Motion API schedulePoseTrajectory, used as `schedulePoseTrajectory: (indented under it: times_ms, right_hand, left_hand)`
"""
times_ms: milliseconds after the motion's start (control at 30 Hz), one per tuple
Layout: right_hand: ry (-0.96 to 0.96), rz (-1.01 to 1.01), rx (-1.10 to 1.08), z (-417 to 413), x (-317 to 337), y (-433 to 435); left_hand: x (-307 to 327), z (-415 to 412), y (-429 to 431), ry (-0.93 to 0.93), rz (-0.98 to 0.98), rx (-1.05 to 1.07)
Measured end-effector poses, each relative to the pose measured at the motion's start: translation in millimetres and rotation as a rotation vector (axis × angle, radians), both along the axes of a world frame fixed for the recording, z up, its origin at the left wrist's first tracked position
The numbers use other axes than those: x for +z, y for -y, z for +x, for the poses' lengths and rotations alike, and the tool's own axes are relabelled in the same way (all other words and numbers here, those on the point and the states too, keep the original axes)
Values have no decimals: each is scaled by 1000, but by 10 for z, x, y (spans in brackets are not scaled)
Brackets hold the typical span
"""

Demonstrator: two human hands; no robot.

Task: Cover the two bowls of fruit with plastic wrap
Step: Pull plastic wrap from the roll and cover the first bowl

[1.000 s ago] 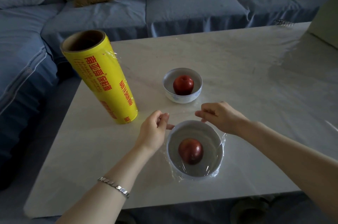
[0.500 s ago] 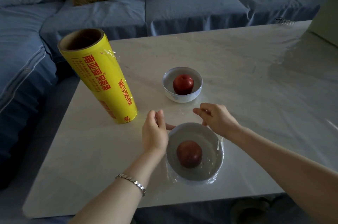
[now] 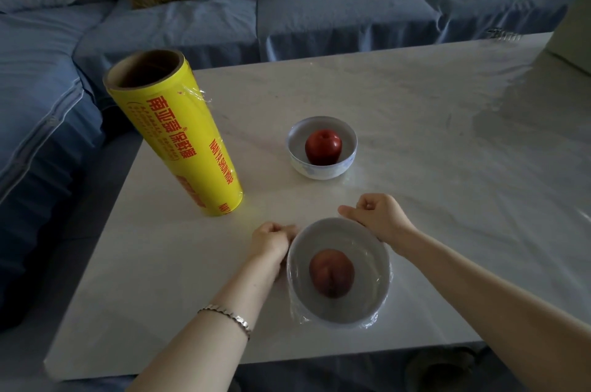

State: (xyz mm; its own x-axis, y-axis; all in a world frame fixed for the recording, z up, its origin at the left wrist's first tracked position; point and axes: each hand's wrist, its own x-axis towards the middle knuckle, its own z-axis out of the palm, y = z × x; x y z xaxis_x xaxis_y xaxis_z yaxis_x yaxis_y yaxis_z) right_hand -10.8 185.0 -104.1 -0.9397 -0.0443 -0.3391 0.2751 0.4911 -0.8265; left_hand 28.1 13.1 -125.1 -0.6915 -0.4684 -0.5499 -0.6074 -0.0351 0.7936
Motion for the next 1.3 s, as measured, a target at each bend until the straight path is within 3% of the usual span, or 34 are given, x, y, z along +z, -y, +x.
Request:
schedulePoseTrajectory:
  times_ms: [133,233,333,400,467,500,567,633,867,1067,1300]
  right_hand:
    - [366,-110,15,124,58,-121]
    - [492,-350,29,206,59,-282]
    - [444,-382,72,284,87,-382]
    - [382,-365,81,302,106,-381]
    - [320,-354,72,301,126,-341]
    - [279,-343,63,296,136,-318]
    - [173,-313,37,293,158,-273]
    - [56,-295,-3,298,194,-248]
    - [-165,-57,-50,240,335,-135]
    - [-326,33,-203,168,287,-152]
    - [-246,-13,-366,48,47,-343]
  left_hand:
    - [-9,-84,177,37,-336,-260]
    - [21,-116,369,3,-390,-308]
    - [97,-13,517,-23,-541,-307]
    - [191,172,474,-282,-663,-288]
    - [388,395,279,-547,-597,-448]
    - [505,497,147,-556,-560,-652]
    - [594,607,-74,-400,-646,-1064]
    - [541,618,-198,-279,-847,-1214]
    - [444,444,-245,-255,-922,-1176]
    - [450,323,-261,-244,-932,-1199]
    - [445,315,-255,-231,-949,-1215]
